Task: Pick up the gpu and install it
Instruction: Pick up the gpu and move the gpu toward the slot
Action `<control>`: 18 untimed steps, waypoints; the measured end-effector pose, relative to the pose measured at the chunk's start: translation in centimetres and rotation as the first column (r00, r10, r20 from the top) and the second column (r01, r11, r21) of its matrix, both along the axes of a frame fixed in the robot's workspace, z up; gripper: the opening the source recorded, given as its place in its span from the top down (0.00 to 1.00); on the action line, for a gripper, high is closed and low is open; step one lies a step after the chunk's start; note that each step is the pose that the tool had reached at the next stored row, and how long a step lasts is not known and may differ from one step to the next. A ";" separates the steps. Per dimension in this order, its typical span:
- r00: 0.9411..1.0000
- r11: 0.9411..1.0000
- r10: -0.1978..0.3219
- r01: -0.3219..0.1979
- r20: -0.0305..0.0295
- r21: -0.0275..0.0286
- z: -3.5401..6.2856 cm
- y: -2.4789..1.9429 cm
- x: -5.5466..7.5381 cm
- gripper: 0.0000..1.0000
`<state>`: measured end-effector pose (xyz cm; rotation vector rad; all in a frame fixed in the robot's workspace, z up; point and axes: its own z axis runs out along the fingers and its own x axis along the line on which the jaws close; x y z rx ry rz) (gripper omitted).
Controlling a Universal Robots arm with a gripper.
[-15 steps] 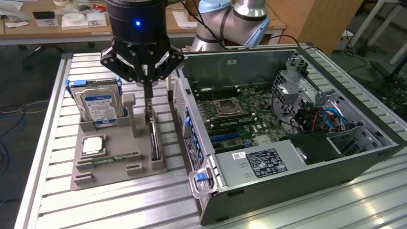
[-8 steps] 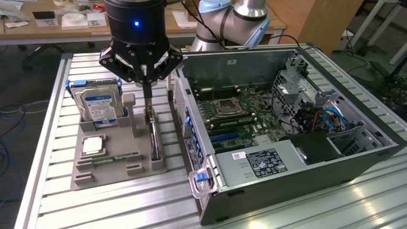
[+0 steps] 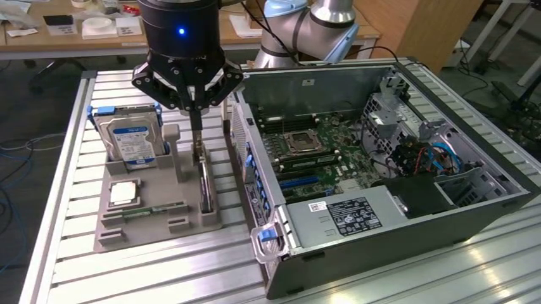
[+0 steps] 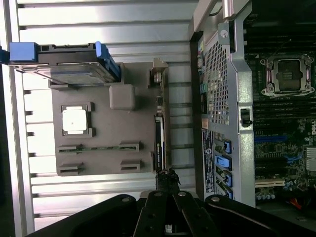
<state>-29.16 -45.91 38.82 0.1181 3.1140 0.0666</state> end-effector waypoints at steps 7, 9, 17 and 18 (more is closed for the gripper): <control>1.000 1.000 0.000 0.000 0.000 0.000 0.00 0.00 0.0 0.71; 1.000 1.000 0.000 0.000 0.000 0.000 0.00 0.00 0.0 0.65; 1.000 1.000 0.000 0.000 0.000 0.000 -0.31 0.00 0.0 0.58; 1.000 1.000 0.000 0.000 0.000 -0.001 -0.44 0.00 0.0 0.58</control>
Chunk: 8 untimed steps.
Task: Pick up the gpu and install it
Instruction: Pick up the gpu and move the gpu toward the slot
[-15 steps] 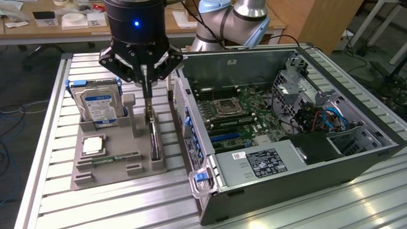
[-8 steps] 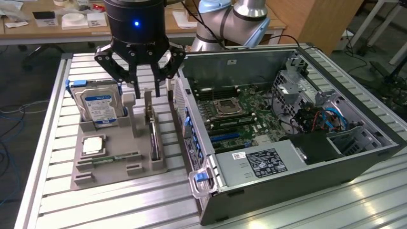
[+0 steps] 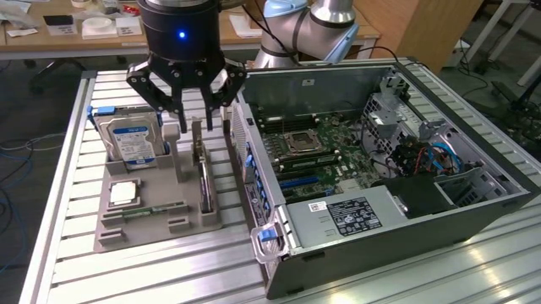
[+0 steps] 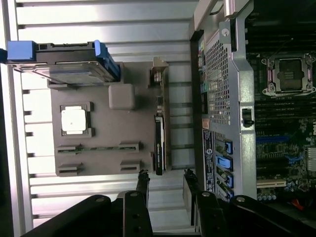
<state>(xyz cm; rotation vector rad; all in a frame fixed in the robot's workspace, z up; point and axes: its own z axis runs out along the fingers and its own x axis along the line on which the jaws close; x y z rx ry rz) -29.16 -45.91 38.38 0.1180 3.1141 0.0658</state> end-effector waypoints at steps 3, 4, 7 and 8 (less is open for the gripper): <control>1.000 1.000 0.000 0.000 0.000 0.000 -0.11 0.00 0.0 0.58; 1.000 1.000 0.000 0.000 0.000 0.000 -0.11 0.00 0.0 0.58; 1.000 1.000 0.000 0.000 0.000 0.000 -0.13 0.00 0.0 0.58; 1.000 1.000 0.000 0.000 0.000 0.003 -0.18 0.00 0.0 0.58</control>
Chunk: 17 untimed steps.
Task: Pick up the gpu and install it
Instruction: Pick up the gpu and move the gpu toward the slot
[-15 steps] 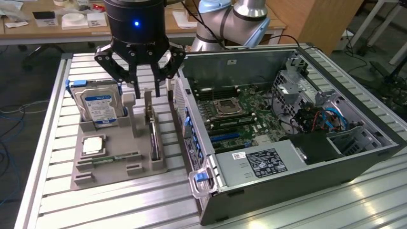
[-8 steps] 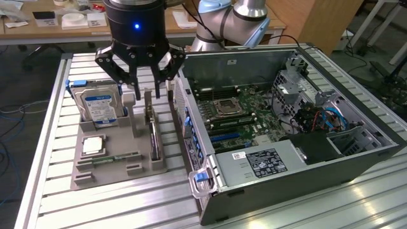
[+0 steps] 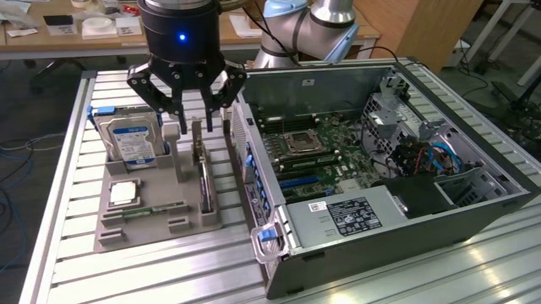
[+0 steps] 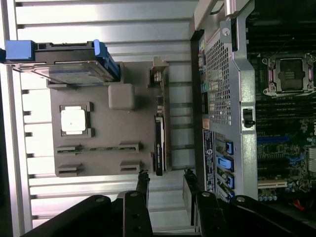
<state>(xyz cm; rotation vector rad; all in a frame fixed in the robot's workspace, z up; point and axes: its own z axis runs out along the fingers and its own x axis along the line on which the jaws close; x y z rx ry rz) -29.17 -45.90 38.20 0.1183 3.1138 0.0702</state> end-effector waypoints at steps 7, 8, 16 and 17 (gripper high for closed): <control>1.000 1.000 0.000 0.000 0.001 0.017 -0.70 -0.01 -0.2 0.58; 1.000 1.000 0.000 0.000 0.000 0.017 -0.88 0.00 -0.2 0.58; 1.000 1.000 0.000 0.000 0.000 0.017 -2.32 0.00 -0.2 0.58; 1.000 1.000 0.000 0.000 0.000 0.017 -2.48 0.00 -0.2 0.58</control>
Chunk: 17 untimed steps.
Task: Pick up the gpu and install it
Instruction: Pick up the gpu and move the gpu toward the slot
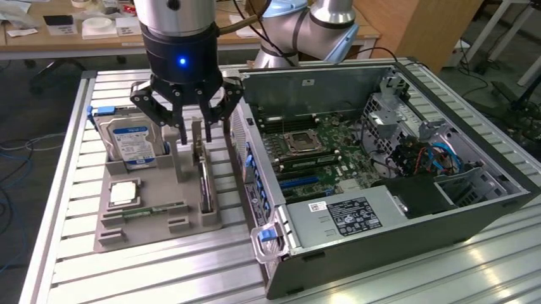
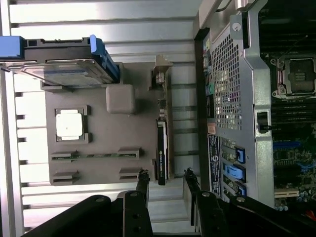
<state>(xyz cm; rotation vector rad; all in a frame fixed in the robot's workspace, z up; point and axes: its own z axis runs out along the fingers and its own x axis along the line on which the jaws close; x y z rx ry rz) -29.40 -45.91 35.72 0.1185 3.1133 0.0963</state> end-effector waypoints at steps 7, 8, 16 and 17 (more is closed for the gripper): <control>1.000 1.000 0.000 0.000 0.000 0.000 -0.14 0.00 0.0 0.58; 1.000 1.000 0.000 0.000 0.000 0.000 -0.14 0.00 0.0 0.58; 1.000 1.000 0.000 0.000 0.000 0.001 -1.30 0.00 0.0 0.58; 1.000 1.000 0.000 0.000 0.000 0.001 -1.48 0.00 0.0 0.58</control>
